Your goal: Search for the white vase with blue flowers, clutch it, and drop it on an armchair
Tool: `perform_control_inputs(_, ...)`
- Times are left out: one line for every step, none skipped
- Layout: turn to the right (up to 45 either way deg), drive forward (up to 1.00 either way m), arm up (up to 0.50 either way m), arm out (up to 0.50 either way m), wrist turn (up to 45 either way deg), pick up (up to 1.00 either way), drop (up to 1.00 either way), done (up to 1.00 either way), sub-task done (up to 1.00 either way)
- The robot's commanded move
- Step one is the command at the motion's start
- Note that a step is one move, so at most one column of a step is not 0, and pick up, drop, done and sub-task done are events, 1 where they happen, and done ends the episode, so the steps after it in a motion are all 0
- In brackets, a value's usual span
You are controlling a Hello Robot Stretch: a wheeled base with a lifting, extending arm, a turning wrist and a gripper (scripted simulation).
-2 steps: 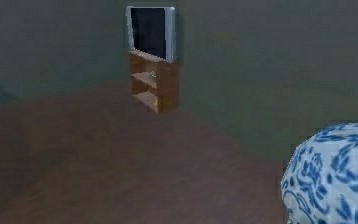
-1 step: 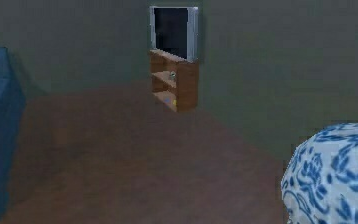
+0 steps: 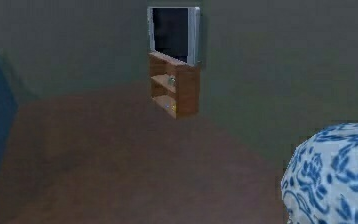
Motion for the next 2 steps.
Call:
perform_control_inputs(-30.0,0.00,0.00,0.00,0.0,0.00,0.00,0.00,0.00)
perform_control_inputs(0.0,1.00,0.00,0.00,0.0,0.00,0.00,0.00,0.00)
